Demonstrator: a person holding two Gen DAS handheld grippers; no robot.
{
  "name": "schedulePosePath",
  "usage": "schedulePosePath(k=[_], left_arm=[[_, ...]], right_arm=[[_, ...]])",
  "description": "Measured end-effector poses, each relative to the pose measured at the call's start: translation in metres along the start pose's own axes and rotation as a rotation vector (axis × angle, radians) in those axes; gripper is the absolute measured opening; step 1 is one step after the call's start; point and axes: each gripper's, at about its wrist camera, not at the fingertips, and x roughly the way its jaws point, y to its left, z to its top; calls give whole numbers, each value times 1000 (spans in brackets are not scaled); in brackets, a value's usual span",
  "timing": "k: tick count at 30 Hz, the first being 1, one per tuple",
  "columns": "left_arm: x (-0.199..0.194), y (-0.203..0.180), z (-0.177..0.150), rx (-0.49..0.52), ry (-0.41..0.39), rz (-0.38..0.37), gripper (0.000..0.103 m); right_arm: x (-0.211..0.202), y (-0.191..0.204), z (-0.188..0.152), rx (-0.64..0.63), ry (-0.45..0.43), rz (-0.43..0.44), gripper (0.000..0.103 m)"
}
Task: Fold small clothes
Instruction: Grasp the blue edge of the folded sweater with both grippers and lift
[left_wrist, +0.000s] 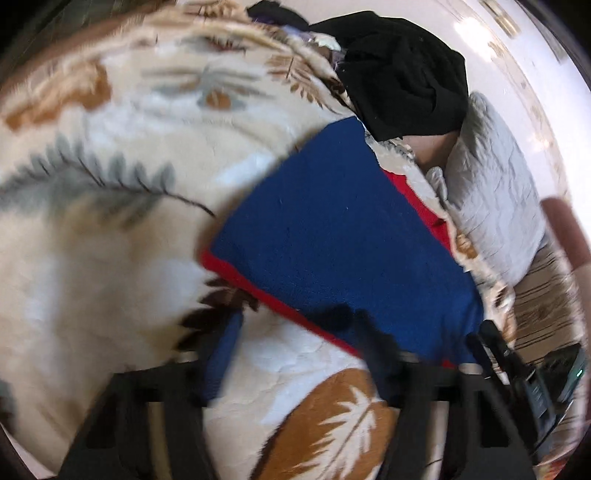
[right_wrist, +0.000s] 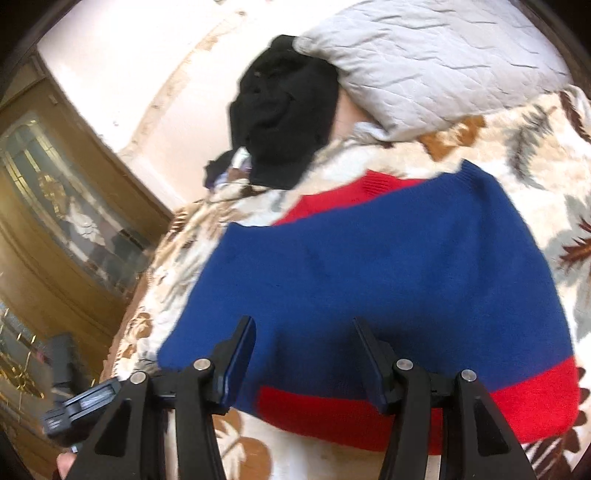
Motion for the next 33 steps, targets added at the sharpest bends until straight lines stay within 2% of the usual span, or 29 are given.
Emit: schedulePosePath(k=[2,4,6,8,11,13,14,17,21,26,30,33], left_arm=[[9,3,0,-38,13,-42,42],[10,3,0,-58,-12,-51,43],[14,4,5,-89,-26,-76,54],[16,5,8,-123,-49,-107,59],[19,3,14,-120,-95,-116,57],[22,0,18,-115,-117,-114,45],[23,-3,20,-99,-130,-106,36],[18,-12,21,-55,-171,-95,22],[-2,-52,21,132,-269,-64,19],[-18,-119,5,440,-347,-14,19],[-12,-169,-24,669,-354,5,18],[7,-199,-56,830,-302,-4,18]], right_arm=[[7,7,-1,-16,14,18,58],[15,10,-4,-28,36,13,58],[32,9,-9,-39,108,-30,58],[43,4,-13,-53,148,-64,53],[41,4,-13,-65,151,-55,53],[42,0,-12,-55,152,-41,53],[41,0,-12,-58,154,-37,53],[42,-3,-11,-67,161,-22,53],[29,-16,-2,11,160,36,53],[-7,-59,18,151,64,44,55],[-37,-100,31,276,-7,96,55],[-53,-127,38,373,-34,147,58]])
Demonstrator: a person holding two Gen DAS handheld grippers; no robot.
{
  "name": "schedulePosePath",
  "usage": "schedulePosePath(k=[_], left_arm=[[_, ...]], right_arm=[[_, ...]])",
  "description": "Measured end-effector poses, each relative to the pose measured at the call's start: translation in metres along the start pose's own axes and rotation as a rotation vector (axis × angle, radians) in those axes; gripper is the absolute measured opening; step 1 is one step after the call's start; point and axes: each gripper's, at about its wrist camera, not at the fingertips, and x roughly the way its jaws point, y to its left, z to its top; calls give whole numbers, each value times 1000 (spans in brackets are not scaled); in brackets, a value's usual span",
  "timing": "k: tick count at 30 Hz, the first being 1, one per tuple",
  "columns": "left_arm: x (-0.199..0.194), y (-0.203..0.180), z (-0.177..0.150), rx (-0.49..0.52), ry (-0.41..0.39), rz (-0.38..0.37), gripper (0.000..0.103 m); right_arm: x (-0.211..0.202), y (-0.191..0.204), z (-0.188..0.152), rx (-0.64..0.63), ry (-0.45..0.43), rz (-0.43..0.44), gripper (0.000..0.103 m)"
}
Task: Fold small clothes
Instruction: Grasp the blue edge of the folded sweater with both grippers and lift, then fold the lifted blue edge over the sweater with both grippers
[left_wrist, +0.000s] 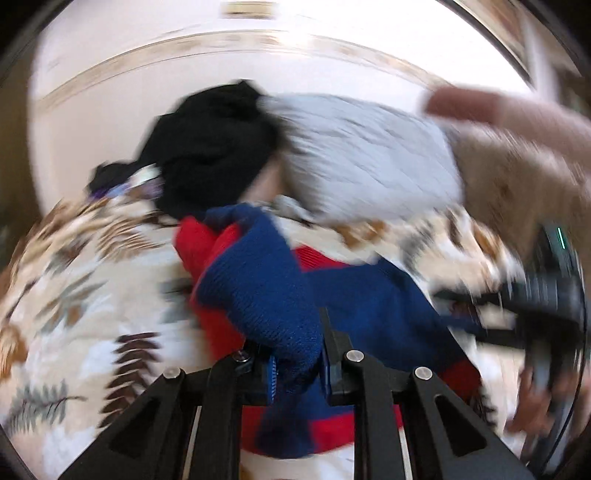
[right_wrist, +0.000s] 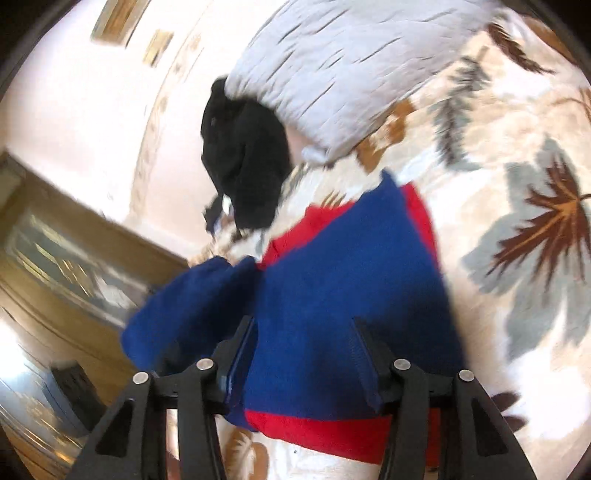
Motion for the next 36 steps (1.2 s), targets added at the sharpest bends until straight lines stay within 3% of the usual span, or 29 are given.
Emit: schedulePosePath(k=[3,6,8,14,24,25,26,27,28,31,36], left_arm=[[17,-45,-19,177,73,-23,18],[31,-62,-38,255,127,-32,18],[30,-63,-41,291,108,-15,18],[24,-53,-39,245,102,-62,18],[9,-58,-48,305,82,-69,18],[9,-58,-48,305,84,-71,18],[8,-58,-48,305,85,-73,18],[8,-59,-47,306,85,-73,18],[8,-59,-45,307,83,-73,18],[8,-62,-38,302,83,-85,18],[-2,-81,-20,277,27,-160,18]], right_arm=[[-4,-11,17,83,12,69,72],[13,-16,28,138,95,129,76],[32,-15,27,134,166,116,76],[84,-16,31,156,310,76,76],[155,7,50,20,392,86,76],[160,12,49,-12,385,68,75],[160,15,48,-40,379,55,65],[164,19,47,-89,381,45,31],[161,19,45,-102,389,42,24],[152,21,48,-131,355,17,24],[98,32,69,-173,233,67,23]])
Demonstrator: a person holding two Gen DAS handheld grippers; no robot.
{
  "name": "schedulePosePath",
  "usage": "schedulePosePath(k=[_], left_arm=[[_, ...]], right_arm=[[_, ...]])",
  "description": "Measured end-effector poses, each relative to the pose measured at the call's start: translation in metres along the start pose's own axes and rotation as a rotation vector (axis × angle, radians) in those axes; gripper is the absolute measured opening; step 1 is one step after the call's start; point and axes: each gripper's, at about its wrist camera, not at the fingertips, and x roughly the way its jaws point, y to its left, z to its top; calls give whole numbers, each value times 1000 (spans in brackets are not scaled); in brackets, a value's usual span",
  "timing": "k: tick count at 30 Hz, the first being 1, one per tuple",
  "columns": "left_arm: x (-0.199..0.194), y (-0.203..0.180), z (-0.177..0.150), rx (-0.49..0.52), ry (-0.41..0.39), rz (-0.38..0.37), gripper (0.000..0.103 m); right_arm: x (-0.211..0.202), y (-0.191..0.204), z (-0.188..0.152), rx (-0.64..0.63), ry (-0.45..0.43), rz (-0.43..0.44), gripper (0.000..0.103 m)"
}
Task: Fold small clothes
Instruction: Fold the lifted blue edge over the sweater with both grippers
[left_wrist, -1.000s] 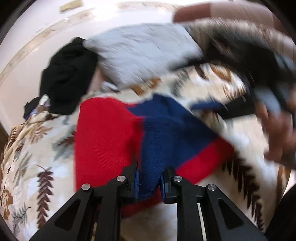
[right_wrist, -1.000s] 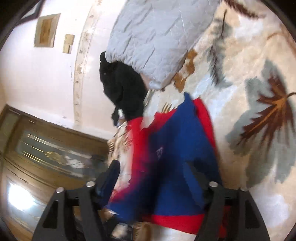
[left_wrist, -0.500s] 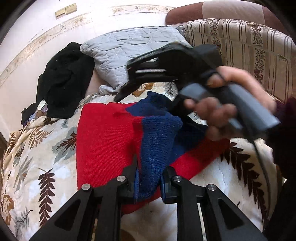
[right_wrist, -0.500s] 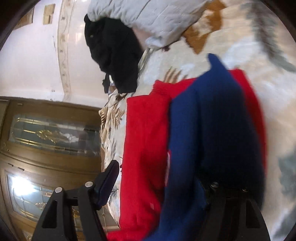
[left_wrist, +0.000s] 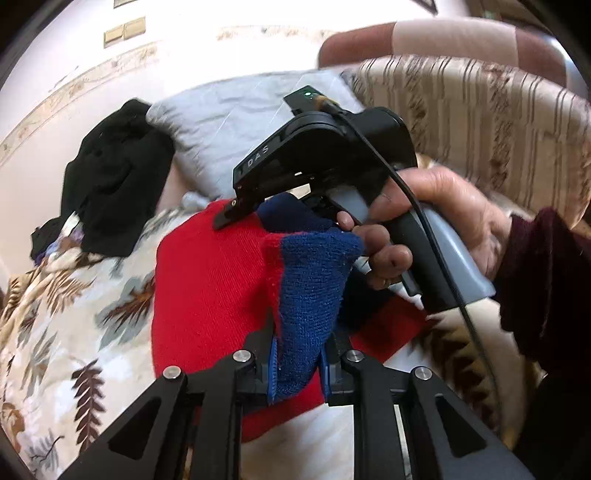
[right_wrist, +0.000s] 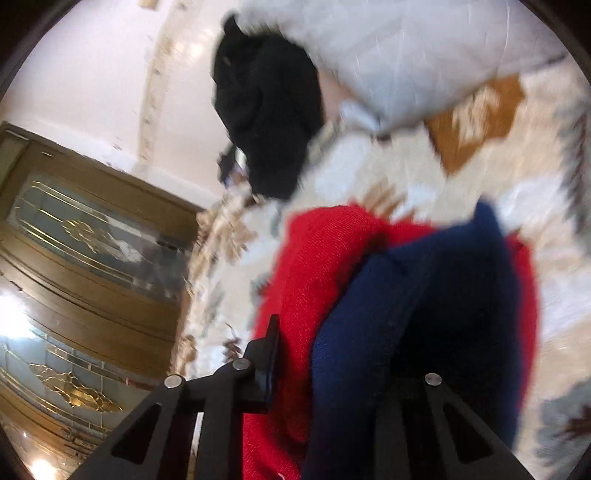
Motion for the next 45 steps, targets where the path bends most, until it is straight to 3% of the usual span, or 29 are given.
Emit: schedulePosePath(k=[5,9,11,13,17,18,19,23,25,27,31,34,36,38,42,45], left_arm=[[14,-30,12,41,-10,-39,18],[43,-38,3,45,90,-42,21],[49,-42,-2,76,135,-35,23],[38,-44,-4,116,123,-39,26],[1,-31,-3,141,72,-40,48],[-6,-25,-3,130,60,-29,54],[-18,-13,-4,104,43,-20,55],[-48,51,-11,-106,37,-2,59],[-53,76,-14,-211,32,-24,59],[-46,92,-16,-285,62,22,59],[-8,101,-30,-346,180,123,58],[5,102,-36,-385,191,116,59],[6,97,-38,-357,200,129,59],[9,94,-40,-352,218,100,59],[15,94,-42,-321,226,104,58],[13,97,-40,-335,225,84,58]], right_arm=[[-41,-26,1,18,-61,-49,23],[-17,-77,-8,124,21,-90,24],[-16,-87,-10,158,25,-51,25],[-23,-85,-5,183,40,-45,28],[-35,-70,-6,167,61,-93,40],[-40,-67,-9,152,62,-126,57],[-46,-60,-13,131,46,-170,64],[-92,-55,-27,109,-71,-272,67],[-109,-43,-32,76,-134,-255,66],[-116,-24,-40,34,-169,-189,59],[-93,17,-63,-39,-110,-117,54],[-65,29,-81,-86,-16,-139,51],[-40,18,-96,-95,93,-262,43],[-27,1,-107,-95,164,-344,26],[-25,5,-103,-140,181,-389,22],[-30,5,-89,-69,169,-343,22]])
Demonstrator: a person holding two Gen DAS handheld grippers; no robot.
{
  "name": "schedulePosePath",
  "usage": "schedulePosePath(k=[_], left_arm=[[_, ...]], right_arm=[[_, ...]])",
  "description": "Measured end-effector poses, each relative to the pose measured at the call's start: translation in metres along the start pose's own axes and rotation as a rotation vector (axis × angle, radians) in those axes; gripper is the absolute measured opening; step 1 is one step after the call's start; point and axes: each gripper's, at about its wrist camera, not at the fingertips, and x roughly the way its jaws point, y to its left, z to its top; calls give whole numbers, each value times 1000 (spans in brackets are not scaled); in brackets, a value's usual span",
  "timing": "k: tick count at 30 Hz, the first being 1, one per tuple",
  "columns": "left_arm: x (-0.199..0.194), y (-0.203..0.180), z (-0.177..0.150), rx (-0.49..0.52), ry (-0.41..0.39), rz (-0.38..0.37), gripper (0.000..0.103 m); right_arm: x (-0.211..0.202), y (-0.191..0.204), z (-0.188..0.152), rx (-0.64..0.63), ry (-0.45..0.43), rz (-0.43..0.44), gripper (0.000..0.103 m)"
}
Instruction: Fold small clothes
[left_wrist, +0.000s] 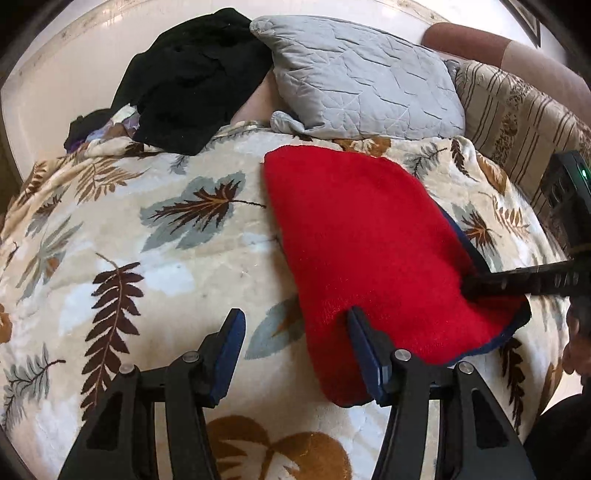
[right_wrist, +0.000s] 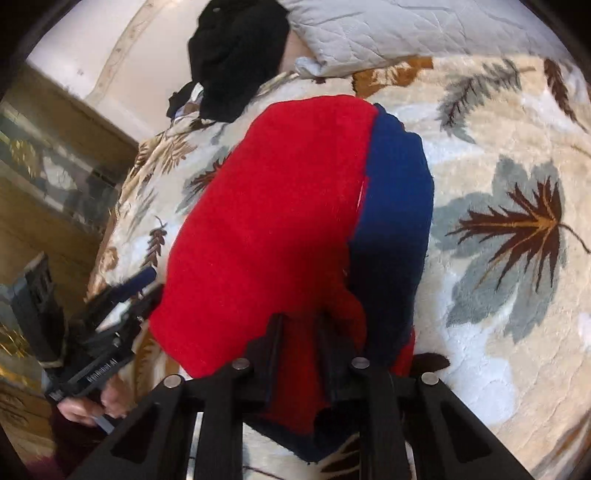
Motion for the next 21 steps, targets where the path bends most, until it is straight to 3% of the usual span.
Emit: schedulePosePath(k=[2,6,10,13,17,21], left_arm=[[1,6,3,-33,-2,-29,59],[2,19,16,-132,0,-67,59],[10,15,21,-113,-4,-43,61],[21,8,19,-61,20,-13,63],[21,18,22,-116,37,-41,66],[15,8,19,-67,12,26,66]], right_arm=[[-14,5,15,17,-77,36,25],[-14,9,53,29,-208,2,27],[26,-3,81,62,-188,-77,25],[46,-22,84,119,-173,-7,24],[30,-13,80,93,-175,-33,25],[1,-7,58,76,-185,-34,27]])
